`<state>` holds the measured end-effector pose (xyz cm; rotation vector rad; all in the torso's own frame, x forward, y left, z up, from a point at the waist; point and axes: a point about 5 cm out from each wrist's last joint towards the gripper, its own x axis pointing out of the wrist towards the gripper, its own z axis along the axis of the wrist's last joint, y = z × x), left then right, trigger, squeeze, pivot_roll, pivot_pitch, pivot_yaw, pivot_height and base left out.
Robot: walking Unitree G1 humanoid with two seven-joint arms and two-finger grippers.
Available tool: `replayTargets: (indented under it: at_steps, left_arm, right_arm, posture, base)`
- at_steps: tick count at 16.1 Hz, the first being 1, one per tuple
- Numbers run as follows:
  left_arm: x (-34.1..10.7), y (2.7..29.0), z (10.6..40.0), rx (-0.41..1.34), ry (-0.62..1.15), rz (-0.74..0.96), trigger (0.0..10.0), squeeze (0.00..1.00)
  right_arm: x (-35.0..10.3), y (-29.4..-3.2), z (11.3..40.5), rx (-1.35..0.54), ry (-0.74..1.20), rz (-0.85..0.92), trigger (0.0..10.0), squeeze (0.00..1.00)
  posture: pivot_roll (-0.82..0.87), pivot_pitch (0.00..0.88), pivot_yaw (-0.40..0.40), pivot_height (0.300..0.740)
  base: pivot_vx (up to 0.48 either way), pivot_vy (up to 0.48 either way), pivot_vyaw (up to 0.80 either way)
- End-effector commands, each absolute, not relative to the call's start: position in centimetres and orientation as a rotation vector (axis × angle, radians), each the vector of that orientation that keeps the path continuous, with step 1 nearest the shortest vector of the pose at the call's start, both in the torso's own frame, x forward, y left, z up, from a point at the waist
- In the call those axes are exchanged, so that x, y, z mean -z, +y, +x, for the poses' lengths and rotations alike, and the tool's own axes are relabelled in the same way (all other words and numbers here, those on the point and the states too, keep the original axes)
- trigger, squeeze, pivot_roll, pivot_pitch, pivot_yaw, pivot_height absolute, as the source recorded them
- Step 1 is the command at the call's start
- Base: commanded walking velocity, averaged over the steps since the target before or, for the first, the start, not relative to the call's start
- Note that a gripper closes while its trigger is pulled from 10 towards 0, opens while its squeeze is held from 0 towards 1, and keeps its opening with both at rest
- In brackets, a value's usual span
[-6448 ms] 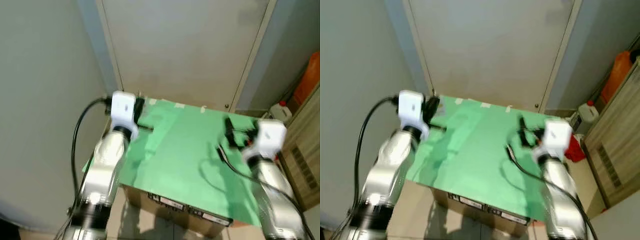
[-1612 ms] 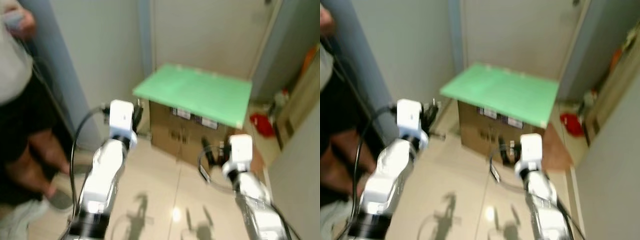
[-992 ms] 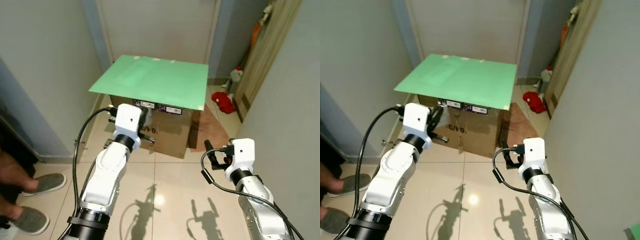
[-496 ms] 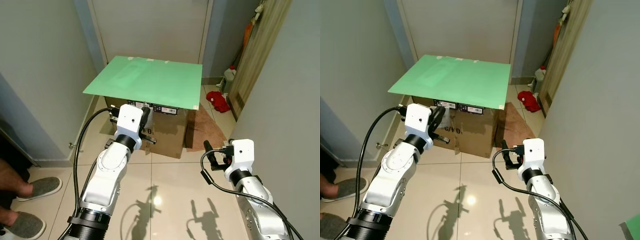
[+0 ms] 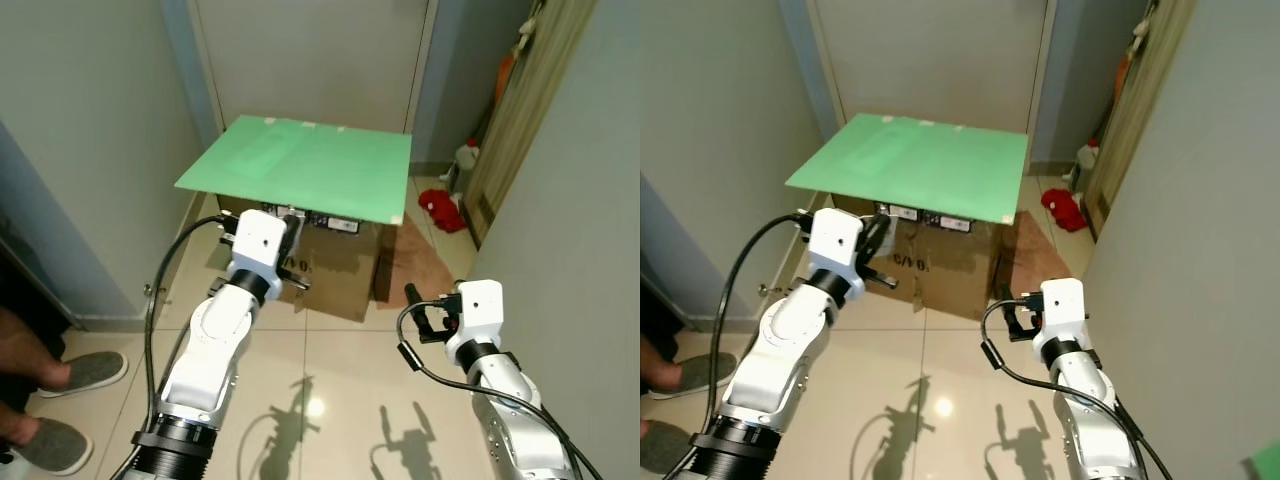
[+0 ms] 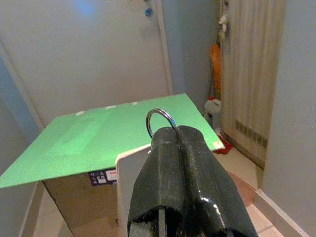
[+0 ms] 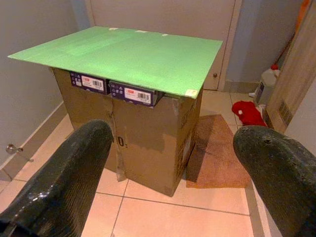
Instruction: Hang keys on a hook
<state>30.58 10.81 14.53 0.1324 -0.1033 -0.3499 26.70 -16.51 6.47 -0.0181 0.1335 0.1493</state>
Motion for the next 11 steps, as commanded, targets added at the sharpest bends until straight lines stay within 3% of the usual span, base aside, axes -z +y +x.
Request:
replayTargets:
  at_steps: [1, 9, 11]
  left_arm:
    - [-14.86, 10.35, 30.70, 0.368, -0.120, 0.114, 0.0, 0.00]
    - [-14.78, 10.35, 30.72, 0.360, -0.120, 0.110, 0.0, 0.00]
    - [-14.89, 10.32, 30.79, 0.354, -0.122, 0.115, 0.0, 0.00]
  right_arm:
    - [-6.45, -16.94, 26.83, -0.138, 0.132, -0.033, 10.0, 0.00]
    - [-6.22, -16.89, 26.73, -0.142, 0.139, -0.039, 10.0, 0.00]
    - [-6.27, -16.80, 26.78, -0.142, 0.137, -0.036, 10.0, 0.00]
  posture:
    - [-0.06, 0.000, 0.059, 0.740]
    - [-0.06, 0.000, 0.060, 0.740]
    - [-0.06, 0.000, 0.066, 0.740]
  base:
    - [0.000, 0.000, 0.00]
    - [0.000, 0.000, 0.00]
    - [0.000, -0.349, 0.00]
